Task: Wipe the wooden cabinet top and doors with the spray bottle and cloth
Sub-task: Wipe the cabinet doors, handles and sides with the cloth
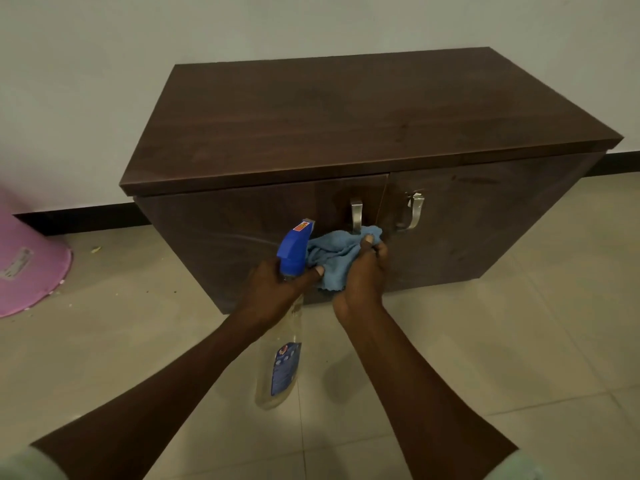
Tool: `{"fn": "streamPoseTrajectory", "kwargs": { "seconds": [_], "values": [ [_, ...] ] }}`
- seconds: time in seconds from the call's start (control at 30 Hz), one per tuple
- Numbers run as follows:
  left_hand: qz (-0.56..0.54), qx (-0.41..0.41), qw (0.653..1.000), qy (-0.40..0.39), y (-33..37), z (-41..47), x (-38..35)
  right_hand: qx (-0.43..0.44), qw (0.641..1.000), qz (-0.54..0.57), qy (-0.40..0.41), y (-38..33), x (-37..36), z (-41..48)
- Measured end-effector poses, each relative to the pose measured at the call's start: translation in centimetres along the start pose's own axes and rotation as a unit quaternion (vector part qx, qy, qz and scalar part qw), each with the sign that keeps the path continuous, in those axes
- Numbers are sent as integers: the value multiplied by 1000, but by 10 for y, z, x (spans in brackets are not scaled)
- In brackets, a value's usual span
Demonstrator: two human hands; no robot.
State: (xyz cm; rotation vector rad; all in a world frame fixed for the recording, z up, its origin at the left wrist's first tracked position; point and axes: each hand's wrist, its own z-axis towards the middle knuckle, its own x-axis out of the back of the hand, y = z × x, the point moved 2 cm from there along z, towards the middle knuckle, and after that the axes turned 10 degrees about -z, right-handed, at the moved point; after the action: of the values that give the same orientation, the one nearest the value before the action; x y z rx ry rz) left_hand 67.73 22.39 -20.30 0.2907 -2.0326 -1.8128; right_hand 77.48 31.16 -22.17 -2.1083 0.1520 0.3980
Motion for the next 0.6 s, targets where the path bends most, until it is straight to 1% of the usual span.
{"fn": "streamPoseTrajectory", "kwargs": {
  "seconds": [0.03,0.07,0.17,0.2,0.27,0.33,0.4,0.47,0.5,0.53,0.57,0.6],
  "values": [
    [-3,1,1000,1,0,0,-1,-44,998,-6,-47,1,-2,2],
    [-7,1,1000,4,1,0,-1,-55,995,-10,-85,0,-2,5],
    [-11,3,1000,3,1,-1,-2,-101,985,-1,-138,1,6,11],
    [-11,1,1000,0,1,-1,-3,-108,983,-2,-145,1,8,9],
    [-6,-3,1000,0,3,-2,-6,-91,986,15,-137,0,11,2],
    [1,-10,1000,3,4,-1,-7,-45,992,57,-103,-3,8,-2],
    [-1,-14,1000,3,8,-1,-6,26,995,79,-61,-5,6,-1],
    [-7,-11,1000,6,8,-1,-4,89,994,60,-27,-13,5,-8],
    [-5,-10,1000,8,7,-1,-3,138,990,17,-5,-15,7,-11],
    [-2,-10,1000,11,6,-1,-2,205,977,-59,21,-17,8,-16],
    [-1,-11,1000,14,4,-2,-1,281,947,-151,46,-17,12,-18],
    [0,-11,1000,15,2,-3,1,340,912,-223,60,-14,16,-18]
  ]
}}
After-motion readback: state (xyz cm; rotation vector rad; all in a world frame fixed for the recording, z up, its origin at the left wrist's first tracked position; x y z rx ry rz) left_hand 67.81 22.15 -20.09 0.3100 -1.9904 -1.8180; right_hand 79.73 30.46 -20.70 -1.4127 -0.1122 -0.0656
